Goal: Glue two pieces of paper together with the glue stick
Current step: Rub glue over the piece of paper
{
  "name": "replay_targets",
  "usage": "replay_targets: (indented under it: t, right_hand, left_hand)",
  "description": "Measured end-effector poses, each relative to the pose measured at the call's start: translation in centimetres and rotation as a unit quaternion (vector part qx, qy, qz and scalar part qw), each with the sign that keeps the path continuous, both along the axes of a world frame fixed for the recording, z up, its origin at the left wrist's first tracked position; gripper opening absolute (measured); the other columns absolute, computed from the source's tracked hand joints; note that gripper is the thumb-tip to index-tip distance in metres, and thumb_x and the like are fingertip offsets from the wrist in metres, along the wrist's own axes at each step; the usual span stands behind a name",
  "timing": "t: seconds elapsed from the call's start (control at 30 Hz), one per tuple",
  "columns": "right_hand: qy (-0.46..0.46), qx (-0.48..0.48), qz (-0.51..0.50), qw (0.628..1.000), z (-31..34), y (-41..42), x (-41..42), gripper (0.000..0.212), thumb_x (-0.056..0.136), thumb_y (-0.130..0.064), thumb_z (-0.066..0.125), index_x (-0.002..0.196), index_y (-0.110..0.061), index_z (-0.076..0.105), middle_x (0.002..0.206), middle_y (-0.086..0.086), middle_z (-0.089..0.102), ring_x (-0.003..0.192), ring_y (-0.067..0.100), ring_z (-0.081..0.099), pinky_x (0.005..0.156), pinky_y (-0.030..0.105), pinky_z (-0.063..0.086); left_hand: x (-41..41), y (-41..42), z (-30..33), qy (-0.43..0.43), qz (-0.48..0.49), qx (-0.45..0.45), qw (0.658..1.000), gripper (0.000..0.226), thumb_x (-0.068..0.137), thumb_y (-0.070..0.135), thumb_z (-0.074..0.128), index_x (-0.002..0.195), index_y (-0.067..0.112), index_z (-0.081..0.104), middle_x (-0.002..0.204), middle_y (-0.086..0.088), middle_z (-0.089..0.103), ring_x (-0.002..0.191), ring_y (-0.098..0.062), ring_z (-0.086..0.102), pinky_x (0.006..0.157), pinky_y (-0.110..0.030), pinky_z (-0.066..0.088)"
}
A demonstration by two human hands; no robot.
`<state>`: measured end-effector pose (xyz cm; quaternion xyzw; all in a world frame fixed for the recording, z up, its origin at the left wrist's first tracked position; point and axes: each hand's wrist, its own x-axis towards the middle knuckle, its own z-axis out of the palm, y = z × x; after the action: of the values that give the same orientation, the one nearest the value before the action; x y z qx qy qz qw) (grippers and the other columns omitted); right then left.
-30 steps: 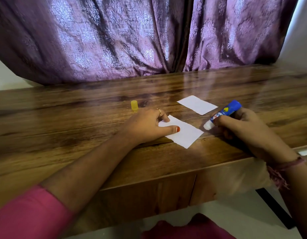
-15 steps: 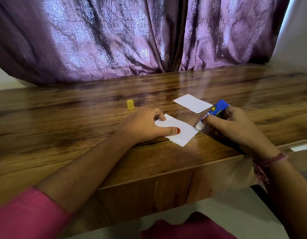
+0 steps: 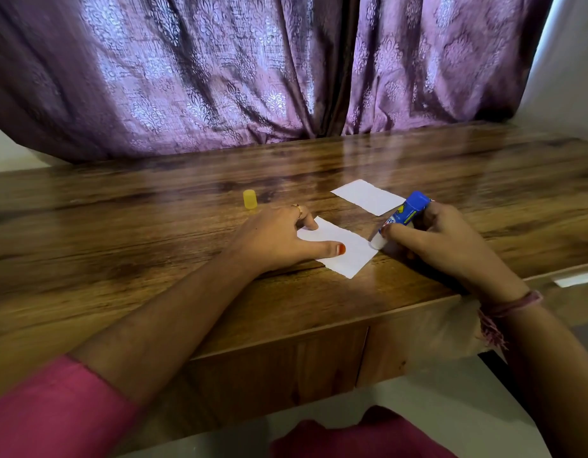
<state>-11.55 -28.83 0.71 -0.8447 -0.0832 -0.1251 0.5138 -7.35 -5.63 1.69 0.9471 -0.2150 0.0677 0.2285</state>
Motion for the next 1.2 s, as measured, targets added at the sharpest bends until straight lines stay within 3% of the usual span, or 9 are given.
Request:
replay_targets:
  t: [0.13, 0.23, 0.33, 0.5, 0.6, 0.77, 0.87, 0.97, 1.2]
  right_hand:
    - [0.001, -0.022, 0.025, 0.999, -0.05, 0.1, -0.14, 0.022, 0.065, -0.034, 0.068, 0.076, -0.016, 0.072, 0.065, 0.012, 0.07, 0.046, 0.006, 0.048, 0.042, 0.017, 0.035]
    - [-0.003, -0.005, 0.01, 1.0, -0.09, 0.06, 0.04, 0.01, 0.068, -0.029, 0.07, 0.074, -0.021, 0.073, 0.065, 0.011, 0.069, 0.048, 0.008, 0.05, 0.046, 0.021, 0.037]
    - [0.007, -0.033, 0.021, 0.999, -0.09, -0.04, 0.06, 0.023, 0.068, -0.033, 0.071, 0.077, -0.012, 0.072, 0.066, 0.014, 0.069, 0.05, 0.01, 0.049, 0.048, 0.024, 0.035]
    - [0.003, -0.027, 0.012, 1.0, -0.15, -0.18, 0.09, 0.015, 0.075, -0.025, 0.071, 0.077, -0.01, 0.072, 0.069, 0.017, 0.069, 0.052, 0.012, 0.05, 0.048, 0.024, 0.035]
    - [0.004, -0.044, 0.04, 0.998, -0.15, 0.08, -0.03, 0.029, 0.071, -0.034, 0.07, 0.08, -0.006, 0.071, 0.076, 0.023, 0.068, 0.056, 0.013, 0.051, 0.053, 0.033, 0.038]
    - [-0.003, -0.038, 0.046, 0.998, -0.18, 0.16, -0.17, 0.039, 0.064, -0.04, 0.068, 0.082, -0.005, 0.07, 0.086, 0.027, 0.069, 0.07, 0.026, 0.062, 0.068, 0.047, 0.048]
    - [-0.018, -0.045, 0.063, 0.997, -0.05, 0.4, -0.44, 0.048, 0.062, -0.045, 0.067, 0.082, -0.002, 0.069, 0.088, 0.031, 0.068, 0.085, 0.049, 0.063, 0.077, 0.06, 0.049]
    - [-0.024, -0.044, 0.066, 0.997, 0.19, 0.51, -0.54, 0.051, 0.061, -0.047, 0.066, 0.082, -0.001, 0.069, 0.087, 0.032, 0.067, 0.081, 0.048, 0.064, 0.077, 0.06, 0.049]
    - [-0.029, -0.034, 0.096, 0.994, 0.24, 0.53, -0.79, 0.028, 0.074, -0.033, 0.069, 0.082, -0.007, 0.072, 0.083, 0.027, 0.07, 0.08, 0.049, 0.062, 0.074, 0.059, 0.048]
  left_hand:
    - [0.06, 0.01, -0.11, 0.004, 0.001, -0.005, 1.0, 0.048, 0.061, 0.076, 0.063, 0.087, 0.036, 0.057, 0.067, 0.023, 0.042, 0.068, -0.002, 0.045, 0.055, -0.026, 0.03]
    - [0.15, 0.04, -0.19, 0.005, 0.004, -0.006, 1.0, 0.048, 0.059, 0.078, 0.062, 0.085, 0.038, 0.056, 0.066, 0.022, 0.042, 0.067, -0.001, 0.045, 0.055, -0.027, 0.029]
    - [0.25, 0.06, -0.22, 0.003, 0.004, -0.004, 1.0, 0.05, 0.058, 0.079, 0.061, 0.086, 0.038, 0.056, 0.067, 0.021, 0.042, 0.069, -0.002, 0.046, 0.054, -0.027, 0.029]
    - [0.23, 0.1, -0.23, 0.0, 0.0, -0.002, 1.0, 0.051, 0.059, 0.079, 0.06, 0.087, 0.038, 0.056, 0.071, 0.024, 0.042, 0.07, 0.001, 0.045, 0.055, -0.026, 0.029]
    - [0.2, 0.11, -0.21, -0.001, 0.003, -0.002, 1.0, 0.051, 0.058, 0.08, 0.06, 0.086, 0.038, 0.055, 0.071, 0.024, 0.043, 0.069, 0.001, 0.046, 0.054, -0.027, 0.029]
    - [0.19, 0.11, -0.19, -0.004, 0.004, -0.004, 1.0, 0.053, 0.057, 0.081, 0.06, 0.087, 0.038, 0.056, 0.069, 0.024, 0.045, 0.069, 0.003, 0.047, 0.053, -0.026, 0.028]
    - [0.22, 0.11, -0.22, -0.014, 0.003, 0.001, 1.0, 0.055, 0.057, 0.082, 0.059, 0.089, 0.037, 0.059, 0.072, 0.027, 0.043, 0.069, 0.004, 0.046, 0.052, -0.025, 0.028]
    - [0.23, 0.11, -0.23, -0.014, 0.002, 0.002, 1.0, 0.057, 0.057, 0.082, 0.059, 0.091, 0.036, 0.06, 0.073, 0.027, 0.042, 0.069, 0.004, 0.045, 0.052, -0.025, 0.028]
    - [0.19, 0.12, -0.23, -0.003, 0.003, -0.004, 1.0, 0.052, 0.058, 0.08, 0.061, 0.087, 0.038, 0.058, 0.075, 0.027, 0.046, 0.071, 0.003, 0.047, 0.053, -0.026, 0.03]
